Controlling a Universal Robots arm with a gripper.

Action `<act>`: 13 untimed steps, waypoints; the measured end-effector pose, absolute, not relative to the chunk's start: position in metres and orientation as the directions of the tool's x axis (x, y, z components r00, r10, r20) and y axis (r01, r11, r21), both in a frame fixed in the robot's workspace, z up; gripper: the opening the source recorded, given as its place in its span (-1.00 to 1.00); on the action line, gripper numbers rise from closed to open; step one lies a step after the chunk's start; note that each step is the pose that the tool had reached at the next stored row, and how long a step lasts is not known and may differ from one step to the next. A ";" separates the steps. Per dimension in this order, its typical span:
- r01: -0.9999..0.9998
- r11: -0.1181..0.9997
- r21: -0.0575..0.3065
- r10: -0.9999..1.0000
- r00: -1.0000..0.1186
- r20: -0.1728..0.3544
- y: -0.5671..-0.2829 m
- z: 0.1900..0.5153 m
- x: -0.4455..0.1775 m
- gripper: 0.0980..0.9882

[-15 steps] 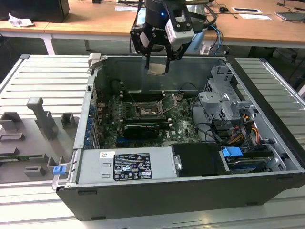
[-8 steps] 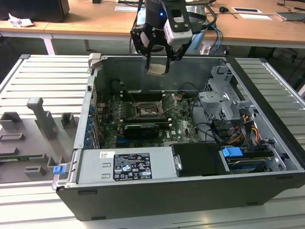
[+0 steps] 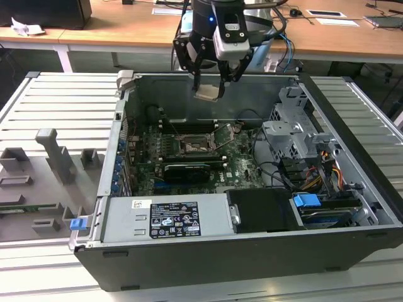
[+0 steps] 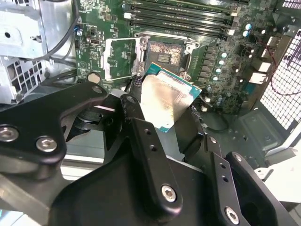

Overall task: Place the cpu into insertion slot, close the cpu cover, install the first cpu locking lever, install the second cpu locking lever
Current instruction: 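Place the cpu into insertion slot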

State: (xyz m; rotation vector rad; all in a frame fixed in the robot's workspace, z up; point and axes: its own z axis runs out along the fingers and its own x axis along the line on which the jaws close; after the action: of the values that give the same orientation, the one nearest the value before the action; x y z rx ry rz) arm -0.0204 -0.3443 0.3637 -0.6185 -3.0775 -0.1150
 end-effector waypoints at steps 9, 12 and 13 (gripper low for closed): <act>0.487 0.871 0.068 0.487 -0.873 0.013 -0.344 0.362 -0.020 -0.04; 0.518 0.853 0.066 0.519 -0.855 0.012 -0.344 0.361 -0.020 -0.04; 0.525 0.849 0.066 0.525 -0.851 0.012 -0.344 0.361 -0.020 -0.04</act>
State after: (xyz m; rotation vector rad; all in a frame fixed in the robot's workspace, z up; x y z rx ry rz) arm -0.0204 -0.3443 0.3613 -0.8593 -3.0265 -0.1058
